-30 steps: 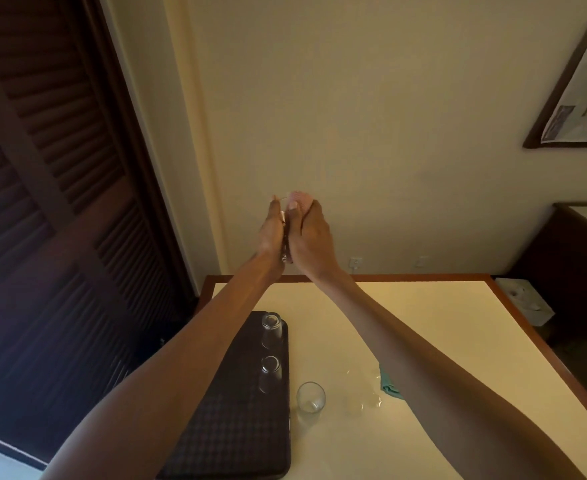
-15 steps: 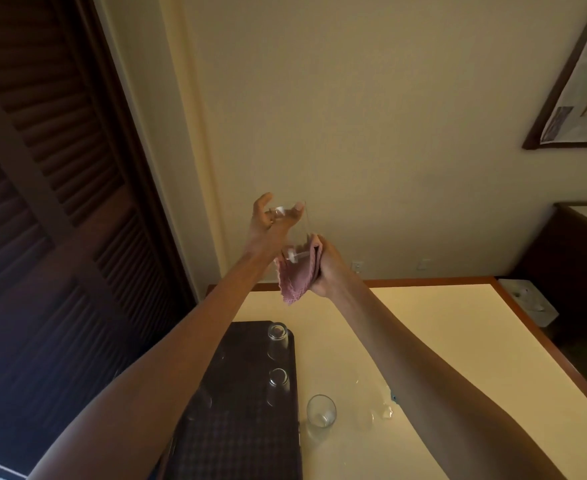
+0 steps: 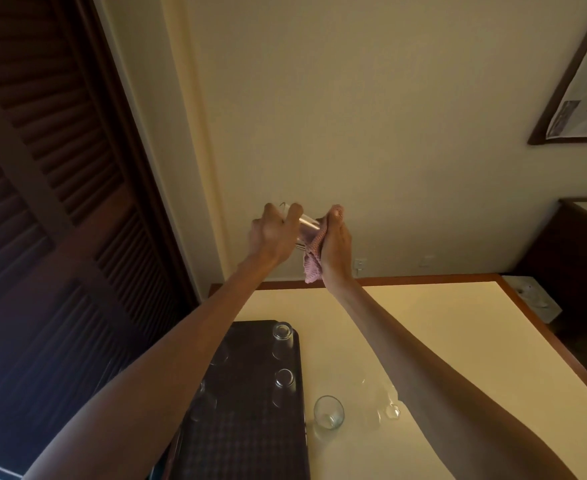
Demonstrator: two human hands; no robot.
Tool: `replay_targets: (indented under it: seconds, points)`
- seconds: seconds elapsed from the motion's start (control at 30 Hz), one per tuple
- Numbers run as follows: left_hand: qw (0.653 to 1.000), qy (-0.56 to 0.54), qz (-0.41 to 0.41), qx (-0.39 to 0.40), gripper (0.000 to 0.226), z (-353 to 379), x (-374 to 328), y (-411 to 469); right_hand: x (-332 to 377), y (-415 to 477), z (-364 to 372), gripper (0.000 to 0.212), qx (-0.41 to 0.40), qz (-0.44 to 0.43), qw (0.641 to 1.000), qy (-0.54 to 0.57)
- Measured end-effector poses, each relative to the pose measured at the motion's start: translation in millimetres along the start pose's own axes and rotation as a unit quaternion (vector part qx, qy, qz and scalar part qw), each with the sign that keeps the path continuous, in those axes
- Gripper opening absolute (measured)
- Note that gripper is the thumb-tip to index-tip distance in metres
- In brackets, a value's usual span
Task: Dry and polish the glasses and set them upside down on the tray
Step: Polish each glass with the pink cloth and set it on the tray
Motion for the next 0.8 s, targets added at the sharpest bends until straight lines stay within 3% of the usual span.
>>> replay_targets:
  seconds: [0.1,0.17,0.27,0.37,0.43,0.53,0.63,0.7,0.8]
  points:
    - [0.971,0.022,0.229,-0.06,0.046,-2,-6,-8,8,-1,-1,0.04,0.056,0.17,0.983,0.049]
    - [0.95,0.038,0.305,-0.062,0.044,3,3,-9,4,-3,-4,0.037,0.09,0.255,0.962,0.031]
    - [0.962,0.036,0.261,-0.067,0.044,13,8,-11,-5,0,-16,0.036,0.056,0.257,0.965,-0.006]
    - [0.999,0.006,0.041,-0.005,0.059,32,14,-1,-10,5,-24,0.06,0.035,0.18,0.983,-0.018]
    - [0.999,0.001,-0.031,0.016,0.057,41,15,3,-14,4,-29,0.059,0.02,0.146,0.988,-0.033]
    - [0.997,0.059,0.041,-0.037,0.052,41,8,2,-22,12,-39,0.049,0.01,0.159,0.986,-0.047]
    - [0.975,0.117,0.169,-0.085,0.051,48,-5,-8,-29,16,-53,0.056,0.031,0.189,0.979,-0.073]
    - [0.961,0.144,0.223,-0.082,0.055,59,-12,-12,-34,18,-67,0.048,0.028,0.205,0.975,-0.075]
    - [0.956,0.172,0.231,-0.051,0.058,78,-12,-8,-42,21,-85,0.042,0.033,0.222,0.97,-0.089]
Point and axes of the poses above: each hand's wrist, its own y-axis towards the middle knuckle, its own z-axis out of the palm, x = y × z, the point moved 5 cm from there along y, towards the middle knuckle
